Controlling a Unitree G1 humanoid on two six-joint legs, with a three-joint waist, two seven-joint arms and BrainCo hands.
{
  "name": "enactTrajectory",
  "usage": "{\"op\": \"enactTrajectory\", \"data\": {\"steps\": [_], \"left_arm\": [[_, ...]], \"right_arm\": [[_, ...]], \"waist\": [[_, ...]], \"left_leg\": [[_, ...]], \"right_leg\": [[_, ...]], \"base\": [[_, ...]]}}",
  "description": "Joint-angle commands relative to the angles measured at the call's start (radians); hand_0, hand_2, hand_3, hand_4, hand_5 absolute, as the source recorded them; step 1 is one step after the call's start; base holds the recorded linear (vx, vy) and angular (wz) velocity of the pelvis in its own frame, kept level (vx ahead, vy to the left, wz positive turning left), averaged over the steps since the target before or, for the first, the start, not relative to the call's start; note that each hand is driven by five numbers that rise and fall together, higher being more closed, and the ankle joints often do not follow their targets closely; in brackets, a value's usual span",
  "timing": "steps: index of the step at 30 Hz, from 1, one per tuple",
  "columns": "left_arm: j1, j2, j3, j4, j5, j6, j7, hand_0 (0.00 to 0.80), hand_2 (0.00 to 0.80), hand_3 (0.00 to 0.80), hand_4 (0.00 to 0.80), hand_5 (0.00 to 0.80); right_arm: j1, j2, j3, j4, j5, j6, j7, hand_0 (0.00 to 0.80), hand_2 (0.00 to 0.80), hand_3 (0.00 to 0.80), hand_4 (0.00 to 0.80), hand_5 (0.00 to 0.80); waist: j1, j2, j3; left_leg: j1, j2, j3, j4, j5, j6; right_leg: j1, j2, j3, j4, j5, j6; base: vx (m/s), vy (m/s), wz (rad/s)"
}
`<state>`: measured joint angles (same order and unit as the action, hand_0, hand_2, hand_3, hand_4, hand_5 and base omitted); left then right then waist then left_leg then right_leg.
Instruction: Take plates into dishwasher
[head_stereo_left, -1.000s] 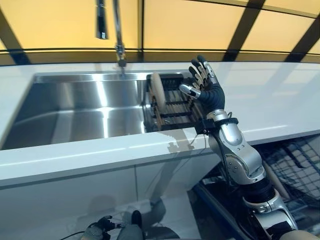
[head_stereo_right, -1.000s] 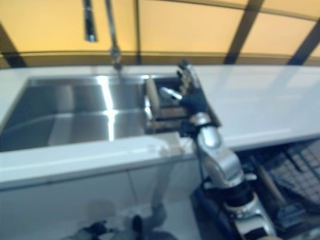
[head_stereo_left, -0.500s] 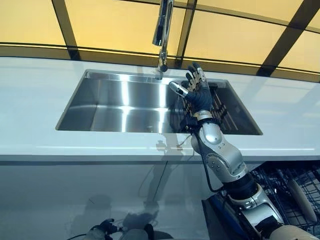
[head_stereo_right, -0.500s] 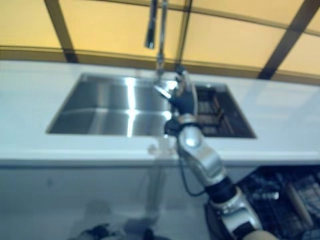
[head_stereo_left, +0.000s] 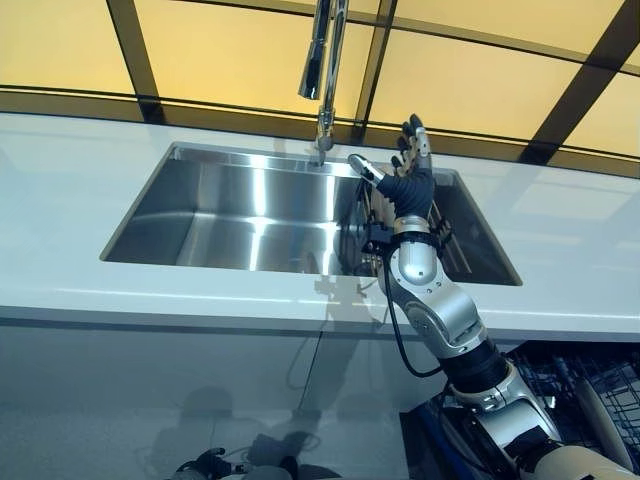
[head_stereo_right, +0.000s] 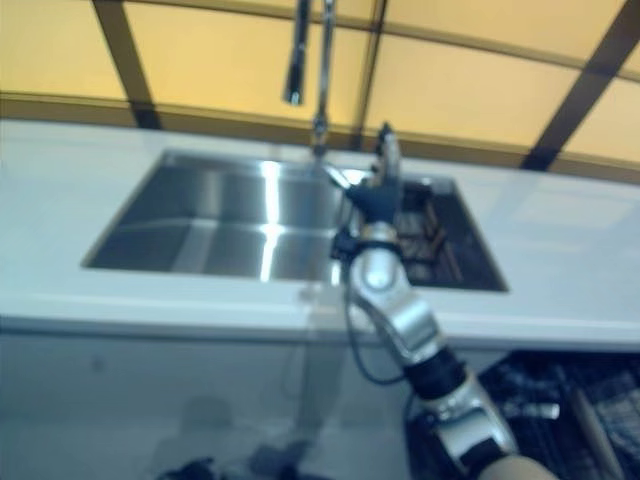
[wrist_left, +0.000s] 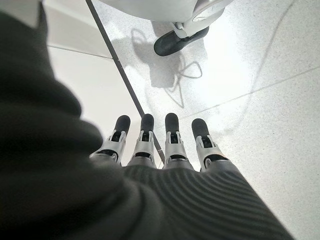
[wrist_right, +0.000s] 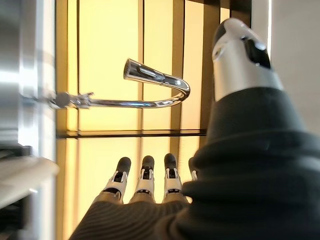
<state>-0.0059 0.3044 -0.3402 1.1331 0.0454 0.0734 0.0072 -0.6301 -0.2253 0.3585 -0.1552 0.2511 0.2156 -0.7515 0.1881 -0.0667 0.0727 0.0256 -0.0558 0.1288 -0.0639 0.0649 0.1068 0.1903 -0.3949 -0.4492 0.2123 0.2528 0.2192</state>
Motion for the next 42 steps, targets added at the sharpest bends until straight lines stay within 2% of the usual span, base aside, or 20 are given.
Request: {"op": "enactTrajectory", "data": {"steps": [1, 7, 13, 22, 29, 34, 37, 42], "left_arm": [[-0.058, -0.020, -0.001, 0.017, 0.024, -0.027, 0.003, 0.000, 0.000, 0.000, 0.000, 0.000], [-0.055, -0.015, 0.005, 0.019, 0.050, -0.031, -0.008, 0.000, 0.000, 0.000, 0.000, 0.000], [-0.056, -0.011, 0.012, 0.019, 0.066, -0.019, -0.016, 0.000, 0.000, 0.000, 0.000, 0.000], [-0.067, 0.000, 0.025, 0.010, 0.074, -0.006, -0.023, 0.000, 0.000, 0.000, 0.000, 0.000], [-0.068, 0.019, 0.036, 0.009, 0.086, 0.014, -0.032, 0.000, 0.000, 0.000, 0.000, 0.000], [-0.070, 0.030, 0.030, 0.004, 0.085, 0.021, -0.039, 0.000, 0.000, 0.000, 0.000, 0.000], [-0.077, 0.034, 0.016, 0.009, 0.074, 0.015, -0.043, 0.000, 0.000, 0.000, 0.000, 0.000], [-0.075, 0.040, 0.004, 0.011, 0.081, 0.014, -0.048, 0.000, 0.000, 0.000, 0.000, 0.000]], "right_arm": [[-0.174, -0.088, -0.081, -0.019, -0.176, -0.066, -0.028, 0.000, 0.000, 0.000, 0.000, 0.000], [-0.199, -0.142, -0.097, -0.009, -0.168, -0.040, -0.057, 0.000, 0.000, 0.000, 0.000, 0.000], [-0.195, -0.152, -0.108, 0.031, -0.121, 0.001, -0.062, 0.000, 0.000, 0.000, 0.000, 0.000], [-0.160, -0.143, -0.127, 0.118, 0.127, 0.122, 0.004, 0.000, 0.000, 0.000, 0.000, 0.000], [-0.200, -0.192, -0.154, 0.196, 0.204, 0.182, 0.059, 0.000, 0.000, 0.000, 0.000, 0.000], [-0.273, -0.249, -0.166, 0.276, 0.220, 0.196, 0.027, 0.000, 0.000, 0.000, 0.000, 0.000], [-0.339, -0.288, -0.176, 0.351, 0.172, 0.167, -0.011, 0.000, 0.000, 0.000, 0.000, 0.000], [-0.399, -0.323, -0.178, 0.408, 0.187, 0.201, -0.063, 0.000, 0.000, 0.000, 0.000, 0.000]], "waist": [[0.049, 0.014, 0.008], [0.055, 0.011, -0.003], [0.056, 0.009, -0.009], [0.040, -0.006, -0.010], [0.027, -0.028, -0.013], [0.031, -0.035, -0.015], [0.038, -0.038, -0.020], [0.053, -0.045, -0.026]], "left_leg": [[0.023, 0.002, -0.020, -0.023, -0.075, -0.053], [0.025, -0.002, -0.024, -0.023, -0.079, -0.051], [0.025, -0.003, -0.027, -0.023, -0.082, -0.049], [0.023, 0.000, -0.025, -0.023, -0.078, -0.048], [0.033, 0.009, -0.014, -0.023, -0.082, -0.051], [0.043, 0.014, -0.003, -0.023, -0.086, -0.056], [0.045, 0.013, -0.002, -0.023, -0.087, -0.056], [0.045, 0.007, -0.012, -0.023, -0.089, -0.054]], "right_leg": [[-0.022, -0.054, -0.001, 0.026, 0.075, 0.024], [-0.019, -0.052, -0.002, 0.024, 0.072, 0.024], [-0.026, -0.052, -0.002, 0.030, 0.068, 0.023], [-0.036, -0.049, 0.003, 0.037, 0.077, 0.022], [-0.045, -0.045, 0.008, 0.050, 0.078, 0.023], [-0.045, -0.043, 0.012, 0.056, 0.069, 0.023], [-0.041, -0.042, 0.009, 0.054, 0.067, 0.023], [-0.039, -0.043, 0.003, 0.056, 0.066, 0.022]], "base": [[0.000, 0.000, 0.00], [0.000, 0.000, 0.00], [0.000, 0.001, -0.01], [0.000, 0.000, 0.00], [0.000, 0.000, 0.00], [0.001, 0.002, -0.06], [0.002, 0.010, -0.03], [0.000, 0.000, 0.00]]}}
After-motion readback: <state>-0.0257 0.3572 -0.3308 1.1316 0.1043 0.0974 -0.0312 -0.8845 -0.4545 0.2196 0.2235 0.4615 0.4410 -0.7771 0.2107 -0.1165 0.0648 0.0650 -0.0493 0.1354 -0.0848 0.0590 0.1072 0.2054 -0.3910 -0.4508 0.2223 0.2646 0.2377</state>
